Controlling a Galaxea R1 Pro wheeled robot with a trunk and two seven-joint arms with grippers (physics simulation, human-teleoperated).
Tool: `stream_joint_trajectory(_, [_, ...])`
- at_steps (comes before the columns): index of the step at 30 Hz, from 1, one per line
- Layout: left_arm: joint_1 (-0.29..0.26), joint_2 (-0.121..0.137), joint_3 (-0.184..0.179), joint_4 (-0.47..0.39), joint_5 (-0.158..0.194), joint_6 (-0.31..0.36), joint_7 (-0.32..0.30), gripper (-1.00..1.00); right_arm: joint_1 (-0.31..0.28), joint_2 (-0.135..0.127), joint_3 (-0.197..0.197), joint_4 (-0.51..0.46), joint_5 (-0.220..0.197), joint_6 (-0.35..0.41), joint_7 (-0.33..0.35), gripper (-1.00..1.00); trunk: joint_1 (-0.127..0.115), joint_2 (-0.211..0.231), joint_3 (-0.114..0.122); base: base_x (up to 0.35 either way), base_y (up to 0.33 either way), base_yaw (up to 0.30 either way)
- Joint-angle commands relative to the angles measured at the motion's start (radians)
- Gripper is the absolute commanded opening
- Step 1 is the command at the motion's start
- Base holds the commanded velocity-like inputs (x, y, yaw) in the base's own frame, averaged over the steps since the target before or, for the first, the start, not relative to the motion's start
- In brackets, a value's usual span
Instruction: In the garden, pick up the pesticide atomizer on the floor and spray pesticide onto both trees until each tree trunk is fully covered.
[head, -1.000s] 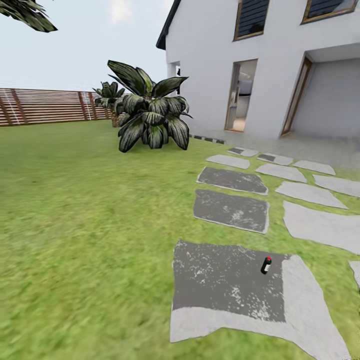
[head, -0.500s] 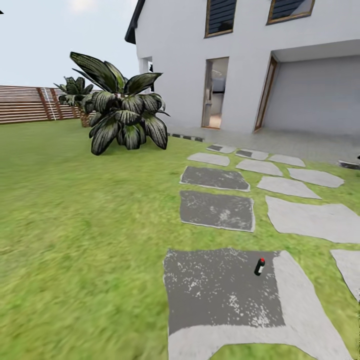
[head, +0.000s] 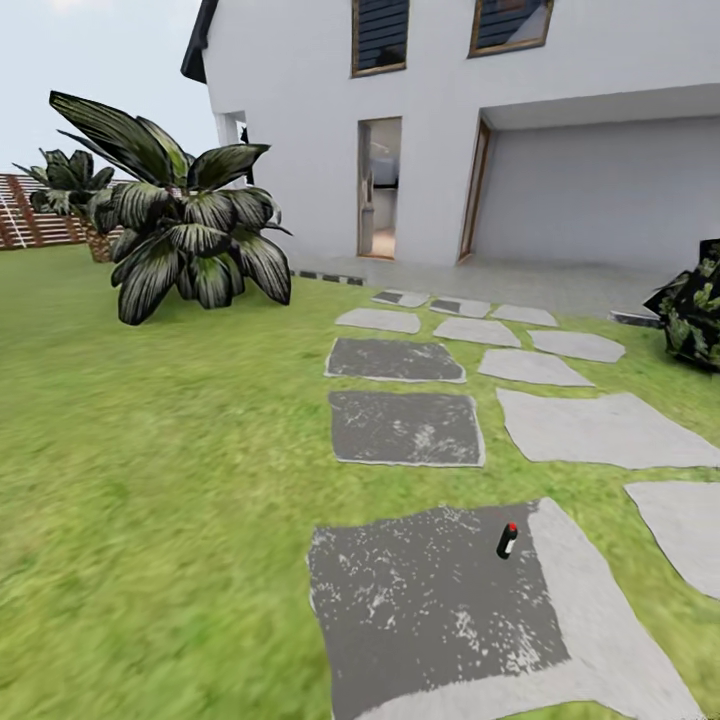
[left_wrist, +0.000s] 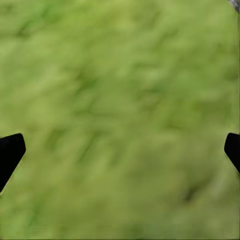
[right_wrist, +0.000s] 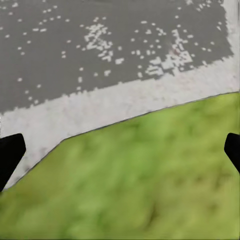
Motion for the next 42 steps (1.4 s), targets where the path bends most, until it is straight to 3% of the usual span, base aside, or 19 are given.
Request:
stream_joint_trajectory(1, [0.000, 0.000, 0.000, 0.001, 0.006, -0.003, 0.000, 1.00, -0.001, 0.000, 0.001, 0.001, -0.006, -0.003, 0.000, 1.00, 0.000, 0.000, -0.001, 0.268, 0.224, -0.300])
stream_joint_trajectory(30, [0.000, 0.000, 0.000, 0.001, 0.006, -0.003, 0.000, 1.00, -0.001, 0.000, 0.002, 0.001, -0.006, -0.003, -0.001, 1.00, 0.000, 0.000, -0.001, 0.171, 0.279, -0.300])
stream_joint_trajectory(42, [0.000, 0.000, 0.000, 0.001, 0.006, -0.003, 0.000, 1.00, -0.001, 0.000, 0.002, 0.001, -0.006, -0.003, 0.000, 1.00, 0.000, 0.000, -0.001, 0.131, 0.137, -0.300])
